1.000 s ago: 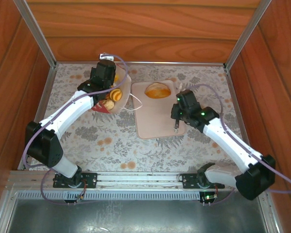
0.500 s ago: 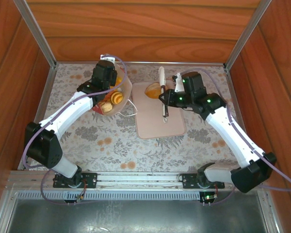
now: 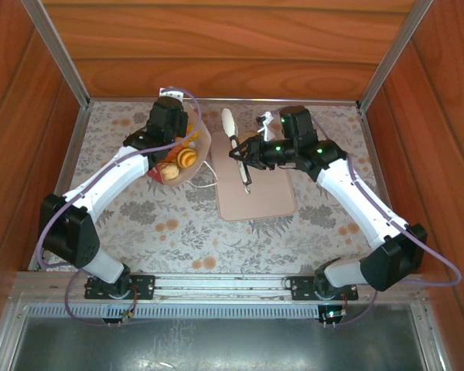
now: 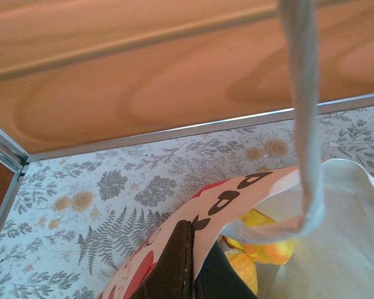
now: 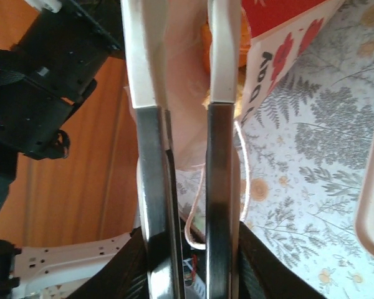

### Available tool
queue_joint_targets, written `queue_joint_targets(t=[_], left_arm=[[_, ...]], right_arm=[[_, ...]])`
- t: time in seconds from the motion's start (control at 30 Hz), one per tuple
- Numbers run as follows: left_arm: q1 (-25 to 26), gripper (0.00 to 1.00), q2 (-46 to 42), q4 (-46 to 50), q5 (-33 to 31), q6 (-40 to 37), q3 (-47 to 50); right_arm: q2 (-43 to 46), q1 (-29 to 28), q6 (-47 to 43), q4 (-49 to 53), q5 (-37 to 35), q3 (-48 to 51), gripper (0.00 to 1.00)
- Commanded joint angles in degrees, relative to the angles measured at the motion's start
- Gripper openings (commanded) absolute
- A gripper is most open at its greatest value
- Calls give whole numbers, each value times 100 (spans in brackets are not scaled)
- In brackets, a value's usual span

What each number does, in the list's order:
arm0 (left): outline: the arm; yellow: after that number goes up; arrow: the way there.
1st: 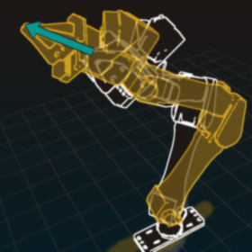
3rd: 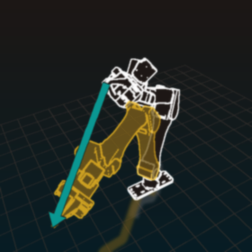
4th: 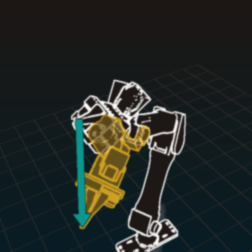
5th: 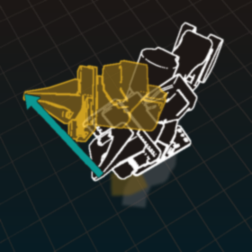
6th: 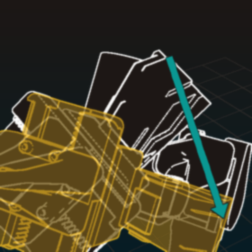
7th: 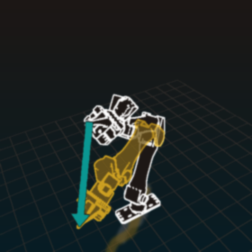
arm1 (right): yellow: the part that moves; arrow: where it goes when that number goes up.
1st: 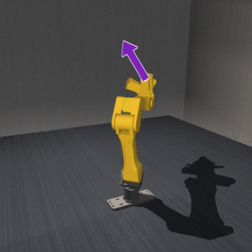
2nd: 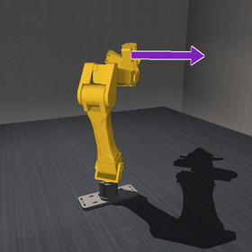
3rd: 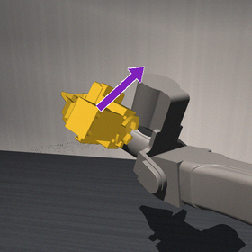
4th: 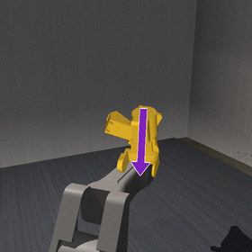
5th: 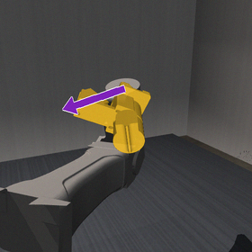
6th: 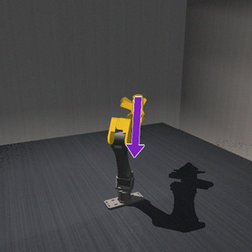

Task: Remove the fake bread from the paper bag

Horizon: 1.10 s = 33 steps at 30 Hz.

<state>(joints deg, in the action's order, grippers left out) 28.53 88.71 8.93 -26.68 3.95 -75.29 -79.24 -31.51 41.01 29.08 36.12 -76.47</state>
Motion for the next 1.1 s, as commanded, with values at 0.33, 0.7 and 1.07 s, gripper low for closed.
queue_joint_targets(t=[0.33, 0.7, 1.07], left_arm=[[185, 0, 380, -40, -488, 142, -405], [422, 0, 488, -123, -982, -192, -340], [817, 0, 586, -559, -1253, -393, 33]], right_arm=[[-409, -406, 628, -669, 669, -61, 46], [-1100, -563, 720, -400, 805, -148, 45], [-1764, -524, 299, 432, 488, -428, 47]])
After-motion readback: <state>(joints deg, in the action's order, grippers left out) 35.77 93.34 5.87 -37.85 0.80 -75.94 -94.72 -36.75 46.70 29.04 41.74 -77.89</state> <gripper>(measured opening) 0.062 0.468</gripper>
